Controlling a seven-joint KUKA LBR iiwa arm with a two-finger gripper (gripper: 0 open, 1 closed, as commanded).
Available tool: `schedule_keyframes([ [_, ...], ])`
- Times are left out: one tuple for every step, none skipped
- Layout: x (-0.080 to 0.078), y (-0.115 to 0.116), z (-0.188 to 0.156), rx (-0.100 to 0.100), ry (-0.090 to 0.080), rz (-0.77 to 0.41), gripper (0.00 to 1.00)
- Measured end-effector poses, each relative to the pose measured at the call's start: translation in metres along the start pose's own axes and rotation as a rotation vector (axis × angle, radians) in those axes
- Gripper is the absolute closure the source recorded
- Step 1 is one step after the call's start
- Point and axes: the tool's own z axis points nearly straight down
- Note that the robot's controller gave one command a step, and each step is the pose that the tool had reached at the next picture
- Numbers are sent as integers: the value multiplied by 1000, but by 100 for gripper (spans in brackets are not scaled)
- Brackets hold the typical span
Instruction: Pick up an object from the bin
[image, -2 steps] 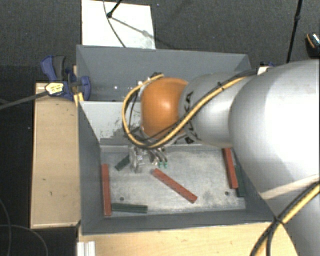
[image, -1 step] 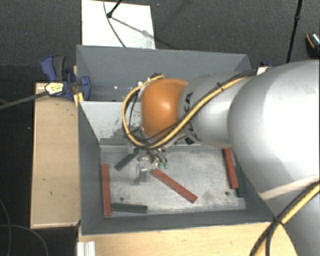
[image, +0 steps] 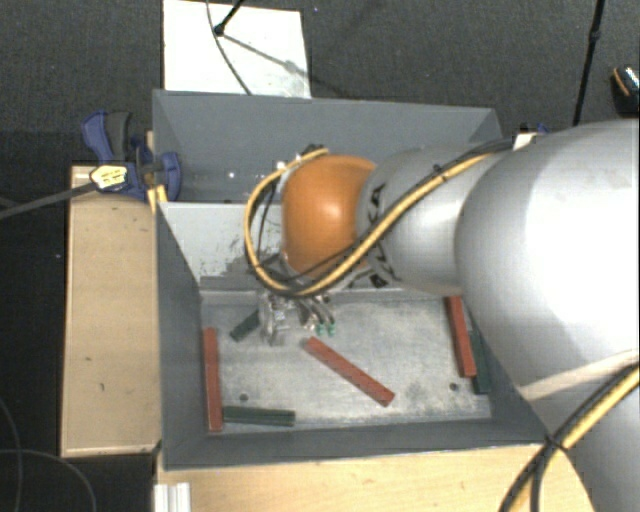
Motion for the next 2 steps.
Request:
schedule_keyframes([
  [1,0,1,1,4,-4,0],
  [0,0,0,0,0,-1,100],
])
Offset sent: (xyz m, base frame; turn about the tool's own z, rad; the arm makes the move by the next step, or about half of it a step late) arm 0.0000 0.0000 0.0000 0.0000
